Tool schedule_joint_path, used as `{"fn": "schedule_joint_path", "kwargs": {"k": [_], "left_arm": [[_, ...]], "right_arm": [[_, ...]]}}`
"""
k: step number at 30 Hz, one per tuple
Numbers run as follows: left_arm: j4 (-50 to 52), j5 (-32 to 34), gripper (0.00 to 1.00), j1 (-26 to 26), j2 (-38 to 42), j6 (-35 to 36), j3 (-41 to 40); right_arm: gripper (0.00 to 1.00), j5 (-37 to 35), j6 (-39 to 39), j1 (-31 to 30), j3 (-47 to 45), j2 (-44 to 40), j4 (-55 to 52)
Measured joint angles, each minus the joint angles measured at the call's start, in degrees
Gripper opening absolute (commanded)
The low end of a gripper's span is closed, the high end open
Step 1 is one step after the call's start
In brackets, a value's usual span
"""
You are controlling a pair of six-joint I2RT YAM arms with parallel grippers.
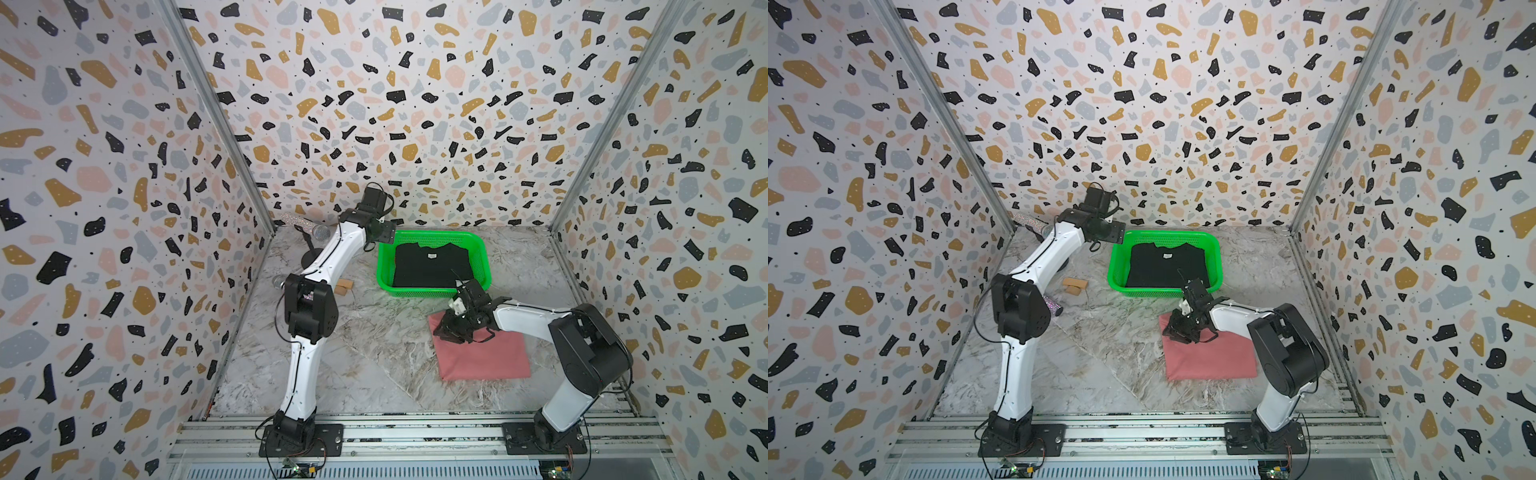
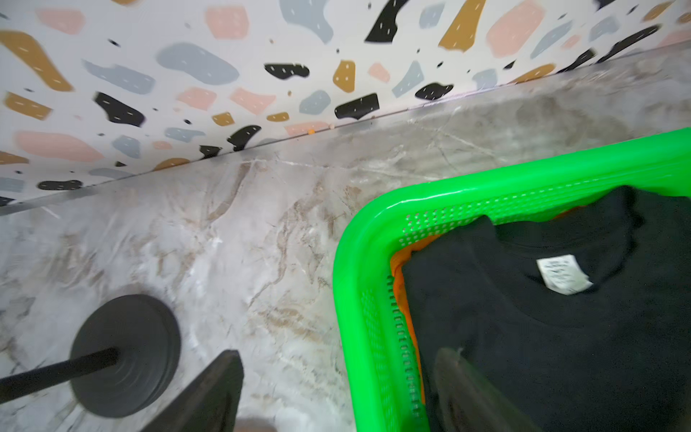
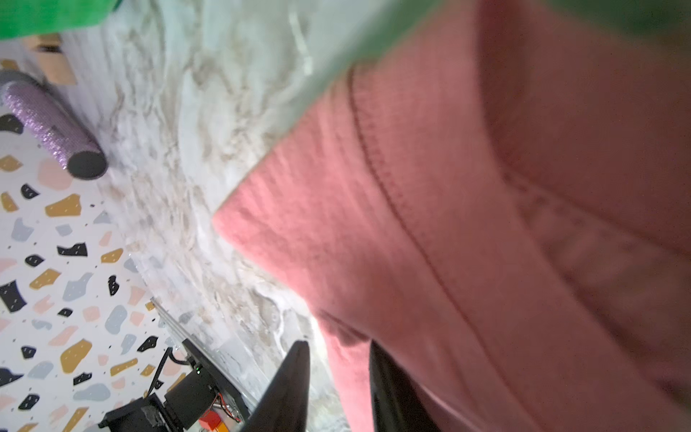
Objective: Put the folded t-shirts into the basket
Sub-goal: Adjust the bin at the center of the board, then pick up the T-shirt from the center of the board.
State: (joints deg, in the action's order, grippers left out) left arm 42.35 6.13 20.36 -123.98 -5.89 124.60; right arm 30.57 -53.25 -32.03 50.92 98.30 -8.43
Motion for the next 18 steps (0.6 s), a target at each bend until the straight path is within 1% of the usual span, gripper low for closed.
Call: {"fn": "schedule_joint_path", "kwargs": {"k": [2,4,6,9,11,13,16,18], "left_arm": [[-0.1,-1.2,0.84,-0.4,6.4,0.4,-4.5],[-0.3,-1.9,0.84,-0.4,12.2,0.6,-9.3],[-0.5,-2.7,0.85,-0.3,18.0,0.8,-15.2],[-0.8,-4.9,0.85,-0.3,25.4,0.8,-25.2],[-0.6,-6.9,0.85,-0.3,28.7,0.7,-31.5],[-0.3,-9.5,0.87,-0.3,31.0,0.5,-36.9],[0.0,-13.3,0.87,0.0,32.6,0.3,-44.1],[-0.2,-15.5,0.88,0.3,32.7,0.3,-48.2]], "right_arm": [[0.40,0.3,-1.4,-1.1,0.3,0.2,2.3],[0.43,0.4,-1.5,-1.7,1.1,-0.7,2.1],[0.47,-1.1,0.5,-1.4,2.6,-3.2,-1.9],[0.50,-6.0,6.5,0.1,6.5,-9.4,-12.8],[0.50,-9.5,10.2,1.5,8.7,-13.0,-19.4],[0.48,-12.4,13.0,3.0,9.0,-15.4,-24.2],[0.42,-16.0,16.1,4.4,6.2,-16.3,-30.1],[0.40,-16.5,17.4,4.2,2.9,-15.3,-32.7]]}}
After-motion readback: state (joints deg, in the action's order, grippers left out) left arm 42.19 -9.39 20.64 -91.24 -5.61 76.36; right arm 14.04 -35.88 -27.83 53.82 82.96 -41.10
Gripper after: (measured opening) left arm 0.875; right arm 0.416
